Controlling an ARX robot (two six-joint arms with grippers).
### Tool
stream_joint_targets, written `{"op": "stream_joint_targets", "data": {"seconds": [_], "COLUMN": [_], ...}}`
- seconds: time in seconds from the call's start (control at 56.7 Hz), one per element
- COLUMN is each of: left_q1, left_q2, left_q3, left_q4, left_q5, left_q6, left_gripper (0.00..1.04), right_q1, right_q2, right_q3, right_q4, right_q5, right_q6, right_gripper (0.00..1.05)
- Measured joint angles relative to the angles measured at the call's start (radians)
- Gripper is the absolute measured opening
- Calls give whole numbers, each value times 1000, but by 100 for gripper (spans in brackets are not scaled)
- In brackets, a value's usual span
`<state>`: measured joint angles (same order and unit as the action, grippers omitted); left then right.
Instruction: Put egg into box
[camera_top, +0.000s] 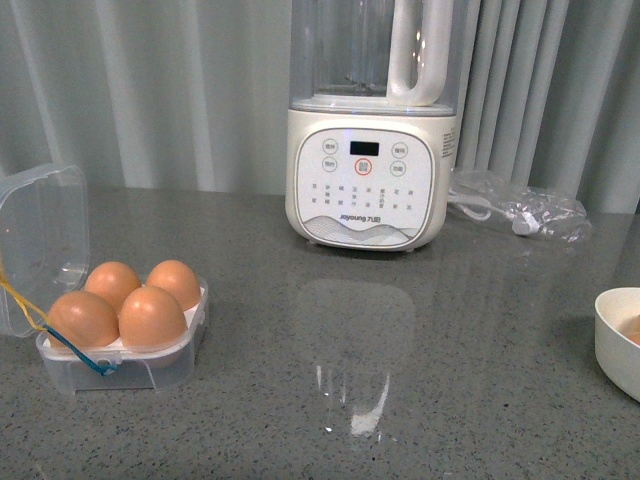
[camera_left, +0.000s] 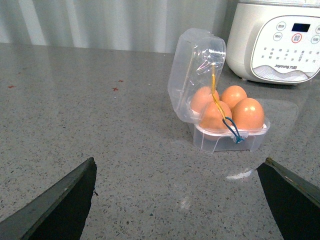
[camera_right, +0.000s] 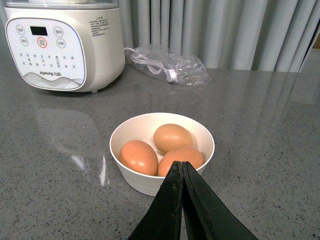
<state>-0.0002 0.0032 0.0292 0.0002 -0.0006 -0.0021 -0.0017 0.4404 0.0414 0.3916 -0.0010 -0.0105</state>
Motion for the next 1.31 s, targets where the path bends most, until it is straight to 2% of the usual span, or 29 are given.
{"op": "stream_joint_targets", "data": {"seconds": [0.229, 0.847, 0.953, 1.182, 1.305], "left_q1": [0, 0, 0, 0, 0], "left_q2": [0, 0, 0, 0, 0], "left_q3": [0, 0, 0, 0, 0], "left_q4": [0, 0, 0, 0, 0], "left_q5": [0, 0, 0, 0, 0], "left_q6": [0, 0, 0, 0, 0], "left_gripper": [98, 98, 98, 98, 98], "right_q1": [0, 0, 0, 0, 0], "right_q2": [-64, -264, -408, -436, -436], "right_q3": [-37, -37, -37, -36, -36], "right_q4": [-16, -212, -384, -391, -391], "right_q5": [0, 0, -1, -1, -1], "right_q6": [0, 0, 0, 0, 0], "right_gripper": [3, 3, 3, 3, 20]}}
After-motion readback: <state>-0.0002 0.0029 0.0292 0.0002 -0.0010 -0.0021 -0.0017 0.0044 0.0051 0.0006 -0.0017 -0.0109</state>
